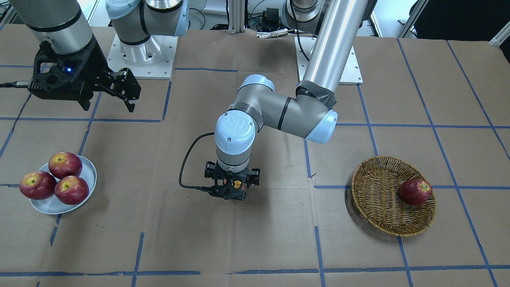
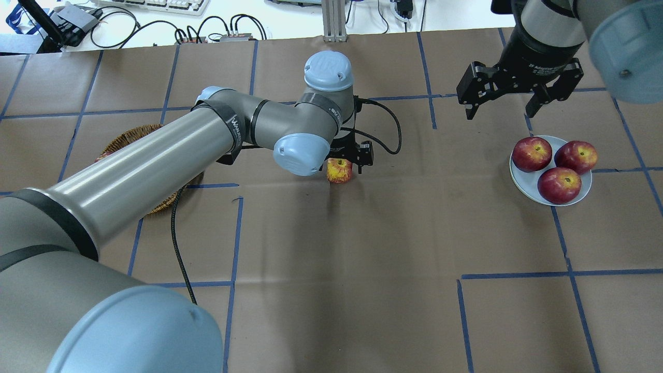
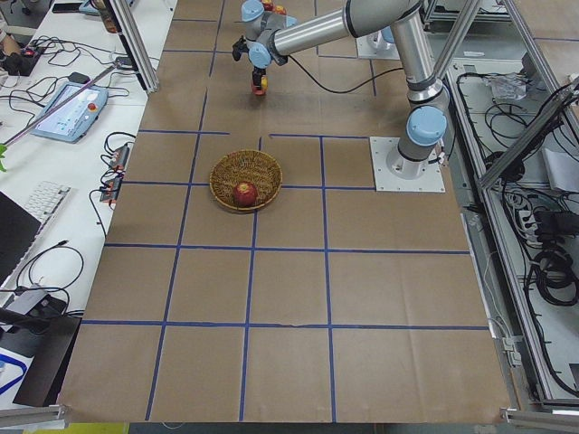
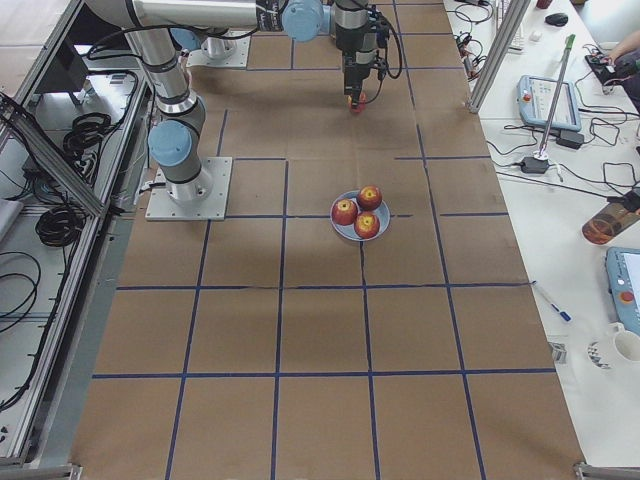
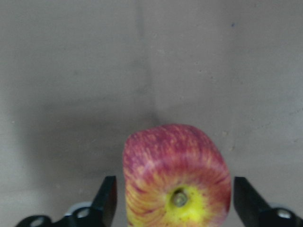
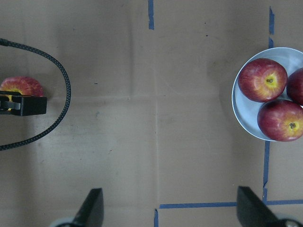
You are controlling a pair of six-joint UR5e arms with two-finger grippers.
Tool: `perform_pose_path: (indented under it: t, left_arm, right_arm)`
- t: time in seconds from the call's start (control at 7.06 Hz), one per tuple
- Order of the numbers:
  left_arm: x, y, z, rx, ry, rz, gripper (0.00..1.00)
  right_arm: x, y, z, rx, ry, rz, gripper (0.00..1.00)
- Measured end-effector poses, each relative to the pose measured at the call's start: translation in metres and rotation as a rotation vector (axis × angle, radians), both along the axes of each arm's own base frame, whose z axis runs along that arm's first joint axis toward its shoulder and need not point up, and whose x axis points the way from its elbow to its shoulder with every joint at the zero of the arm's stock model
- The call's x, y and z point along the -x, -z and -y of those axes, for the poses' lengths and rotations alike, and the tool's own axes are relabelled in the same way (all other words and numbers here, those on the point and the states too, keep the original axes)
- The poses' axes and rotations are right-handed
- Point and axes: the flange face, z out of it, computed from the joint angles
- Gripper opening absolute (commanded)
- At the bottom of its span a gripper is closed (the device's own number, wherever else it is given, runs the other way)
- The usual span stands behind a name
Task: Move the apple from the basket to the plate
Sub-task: 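Set the apple down on the table and open the left gripper, then reach the right gripper to the apple and grasp it while the left arm rests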
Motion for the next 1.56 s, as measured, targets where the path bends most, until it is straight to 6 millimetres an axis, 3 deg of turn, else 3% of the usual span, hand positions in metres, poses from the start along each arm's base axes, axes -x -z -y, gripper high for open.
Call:
perform_pose_path:
  t: [0.14, 0.43, 0.71, 0.85, 0.99, 1.13, 1.28, 1.56]
  left_arm:
    - [-0.005, -0.028, -0.005, 0.005, 0.001, 0.000, 0.98]
    - [-0.039, -0.116, -0.020, 0.008, 0.009, 0.006, 0.98]
    - [-0.098, -0.219, -0.048, 0.002, -0.005, 0.007, 0.98]
    - [-0.134, -0.258, -0.064, -0.001, -0.009, 0.007, 0.98]
    - [-0.166, -0.286, -0.081, -0.003, -0.013, 0.006, 0.98]
    - [-0.188, -0.307, -0.102, 0.001, -0.003, 0.005, 0.98]
    - [-0.197, -0.315, -0.116, 0.003, 0.013, 0.005, 0.98]
    - [-0.203, -0.310, -0.119, -0.009, 0.038, 0.003, 0.98]
  right_arm:
    - [-0.001, 0.000, 0.000, 0.000, 0.001, 0.000, 1.00]
    - [-0.001, -0.002, 0.000, 0.012, 0.003, -0.005, 1.00]
    - [-0.002, 0.000, 0.005, 0.022, 0.001, -0.006, 1.00]
    - [-0.005, 0.002, 0.007, 0.020, 0.005, -0.003, 1.00]
    - [-0.013, 0.007, 0.012, 0.025, 0.018, 0.003, 1.00]
    - [-0.035, 0.014, 0.017, 0.039, 0.024, 0.007, 1.00]
    - [-0.066, 0.024, 0.019, 0.050, 0.019, 0.009, 1.00]
    - [-0.134, 0.056, 0.023, 0.073, 0.038, 0.022, 1.00]
